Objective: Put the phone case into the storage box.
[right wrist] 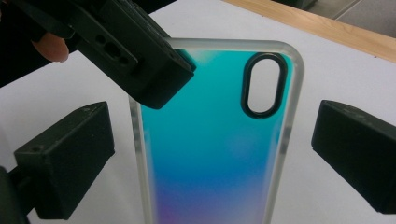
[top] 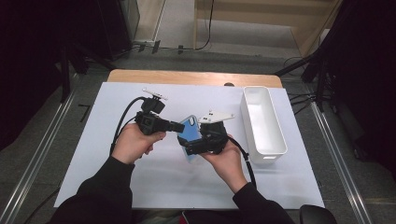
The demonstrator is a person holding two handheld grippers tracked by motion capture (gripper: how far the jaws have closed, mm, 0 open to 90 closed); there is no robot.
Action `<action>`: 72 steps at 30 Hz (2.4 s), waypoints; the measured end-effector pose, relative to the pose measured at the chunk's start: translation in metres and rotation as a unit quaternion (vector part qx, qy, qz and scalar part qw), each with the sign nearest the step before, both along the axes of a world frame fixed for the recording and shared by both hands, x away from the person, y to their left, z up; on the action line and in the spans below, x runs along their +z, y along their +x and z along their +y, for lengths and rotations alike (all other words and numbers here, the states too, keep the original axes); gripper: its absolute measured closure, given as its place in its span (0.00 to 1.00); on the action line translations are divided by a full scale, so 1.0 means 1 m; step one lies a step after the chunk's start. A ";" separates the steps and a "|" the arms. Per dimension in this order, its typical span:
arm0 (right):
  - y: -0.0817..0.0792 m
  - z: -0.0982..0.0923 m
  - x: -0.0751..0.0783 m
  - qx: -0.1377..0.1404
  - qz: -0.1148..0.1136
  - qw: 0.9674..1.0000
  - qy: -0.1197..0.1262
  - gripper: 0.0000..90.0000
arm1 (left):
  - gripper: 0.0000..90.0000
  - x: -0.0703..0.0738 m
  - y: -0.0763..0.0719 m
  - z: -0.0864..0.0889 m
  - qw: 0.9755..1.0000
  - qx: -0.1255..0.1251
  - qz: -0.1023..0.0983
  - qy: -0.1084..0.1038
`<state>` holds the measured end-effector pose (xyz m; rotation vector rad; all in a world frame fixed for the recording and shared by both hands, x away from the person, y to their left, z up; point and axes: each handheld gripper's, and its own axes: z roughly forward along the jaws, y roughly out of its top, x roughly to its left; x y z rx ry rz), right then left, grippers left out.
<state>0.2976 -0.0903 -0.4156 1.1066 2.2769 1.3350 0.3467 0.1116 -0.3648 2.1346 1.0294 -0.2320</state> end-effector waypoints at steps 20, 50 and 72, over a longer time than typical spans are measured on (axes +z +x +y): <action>0.004 0.011 -0.002 -0.013 0.006 1.000 -0.017 0.16 | 0.88 -0.001 -0.002 -0.002 1.000 -0.002 -0.002 -0.008; 0.008 0.004 0.002 0.020 0.031 0.999 -0.011 0.17 | 0.67 0.005 -0.003 0.001 0.999 -0.024 -0.032 -0.026; 0.013 -0.016 0.004 0.154 0.040 0.987 0.025 0.17 | 0.41 0.015 -0.008 0.008 0.990 -0.078 -0.110 -0.044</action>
